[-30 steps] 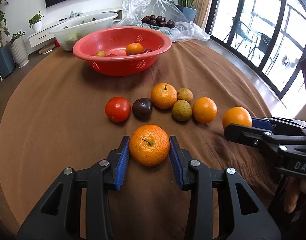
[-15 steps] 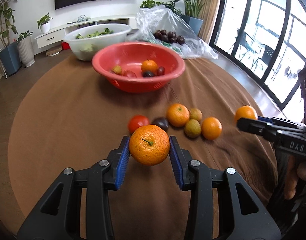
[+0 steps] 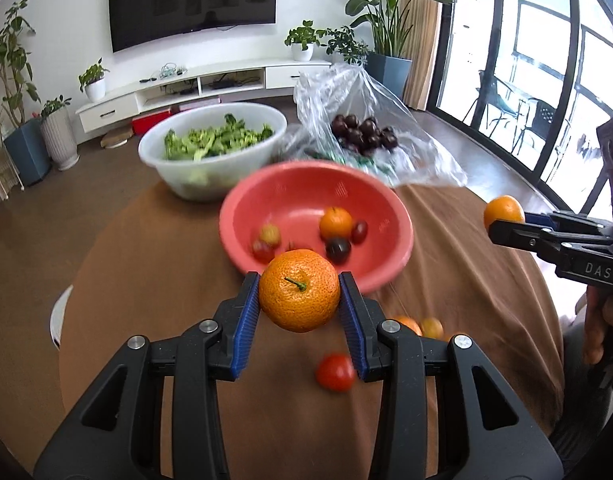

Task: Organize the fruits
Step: 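Carry the orange and tangerine into the red bowl and open both tools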

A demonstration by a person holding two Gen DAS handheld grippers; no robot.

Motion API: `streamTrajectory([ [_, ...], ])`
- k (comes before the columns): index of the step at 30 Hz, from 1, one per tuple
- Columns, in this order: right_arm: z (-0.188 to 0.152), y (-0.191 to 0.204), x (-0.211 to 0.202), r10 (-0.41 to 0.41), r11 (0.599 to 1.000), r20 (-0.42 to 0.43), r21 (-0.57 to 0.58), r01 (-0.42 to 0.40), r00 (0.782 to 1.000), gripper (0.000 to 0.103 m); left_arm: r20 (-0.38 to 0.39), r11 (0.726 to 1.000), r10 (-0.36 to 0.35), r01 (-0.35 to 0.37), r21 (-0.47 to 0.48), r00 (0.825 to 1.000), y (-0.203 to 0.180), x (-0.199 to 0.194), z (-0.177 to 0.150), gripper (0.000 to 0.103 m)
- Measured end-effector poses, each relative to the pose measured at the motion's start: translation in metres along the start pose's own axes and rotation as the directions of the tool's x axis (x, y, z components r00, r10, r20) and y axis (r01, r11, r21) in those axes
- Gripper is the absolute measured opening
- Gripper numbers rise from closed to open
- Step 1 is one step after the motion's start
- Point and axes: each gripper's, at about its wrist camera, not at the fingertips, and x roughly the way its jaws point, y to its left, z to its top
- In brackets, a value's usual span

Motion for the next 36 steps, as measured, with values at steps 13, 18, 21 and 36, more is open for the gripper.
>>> streamTrajectory([
  [13,0.054,0.03,0.074,0.03,0.99,-0.035,-0.136,-0.035,0.999,0.04,-0.02,1.0,-0.008,0.007,-0.012,1.0,0.013,0.061,0.038,0.037],
  [18,0.06,0.032,0.105,0.03,0.988,-0.08,-0.147,-0.041,0.996,0.04,-0.053,0.999,-0.016,0.013,-0.052,0.998,0.019,0.091,0.035,0.037],
  [21,0.06,0.034,0.116,0.031,0.987,-0.096,-0.151,-0.045,0.995,0.04,-0.063,0.998,-0.018,0.014,-0.057,0.998,0.019,0.107,0.034,0.037],
  [36,0.042,0.028,0.143,-0.021,0.985,-0.153,-0.173,-0.006,0.988,0.041,-0.076,0.999,-0.019,0.016,-0.039,0.997,0.016,0.133,0.032,0.037],
])
